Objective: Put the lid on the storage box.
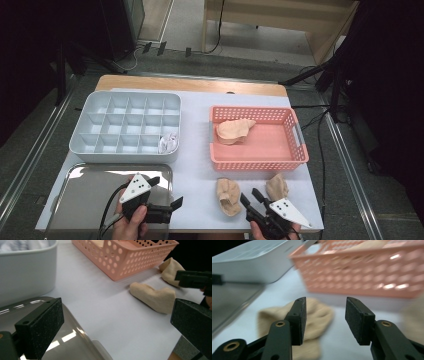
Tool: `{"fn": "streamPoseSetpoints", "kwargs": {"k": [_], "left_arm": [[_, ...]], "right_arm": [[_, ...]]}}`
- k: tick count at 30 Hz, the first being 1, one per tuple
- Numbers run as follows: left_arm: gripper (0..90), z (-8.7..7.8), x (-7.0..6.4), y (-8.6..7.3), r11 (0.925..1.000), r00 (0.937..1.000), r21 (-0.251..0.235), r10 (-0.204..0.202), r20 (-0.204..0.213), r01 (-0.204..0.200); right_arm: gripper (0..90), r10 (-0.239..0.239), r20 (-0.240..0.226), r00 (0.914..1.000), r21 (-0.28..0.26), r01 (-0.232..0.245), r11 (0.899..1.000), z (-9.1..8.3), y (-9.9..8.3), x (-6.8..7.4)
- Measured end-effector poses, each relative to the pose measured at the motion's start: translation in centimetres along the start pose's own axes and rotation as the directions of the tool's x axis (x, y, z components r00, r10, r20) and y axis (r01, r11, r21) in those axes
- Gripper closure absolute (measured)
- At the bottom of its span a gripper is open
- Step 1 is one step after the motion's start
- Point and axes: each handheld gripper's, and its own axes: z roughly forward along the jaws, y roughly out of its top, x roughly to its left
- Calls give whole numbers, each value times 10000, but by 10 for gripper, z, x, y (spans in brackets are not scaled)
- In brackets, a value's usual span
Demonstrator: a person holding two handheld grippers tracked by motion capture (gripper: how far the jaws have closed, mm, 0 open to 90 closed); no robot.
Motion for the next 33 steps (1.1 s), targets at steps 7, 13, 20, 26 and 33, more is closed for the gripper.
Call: {"fn": "streamPoseSetpoints", "kwargs": {"k": [7,13,20,26,33], "left_arm": [[0,2,-5,-7,9998,10000,198,33,70,-34],[0,0,-6,-7,9999,9999,121,-4,102,3],[0,1,-8,-11,9997,9998,240,-3,205,-2],[0,1,-7,-10,9996,9998,283,-93,171,88],[0,1,-7,-11,9993,9998,361,-140,110,136]], "right_arm": [[494,188,45,9998,668,-191,9976,-5,-16,16],[449,-168,-658,9977,512,202,9985,-17,-23,22],[755,-1201,-876,9889,1148,1298,9849,-1,-33,28],[900,-881,-1070,9903,1007,989,9900,3,-24,47],[900,-26,-872,9962,468,67,9989,35,-5,78]]}}
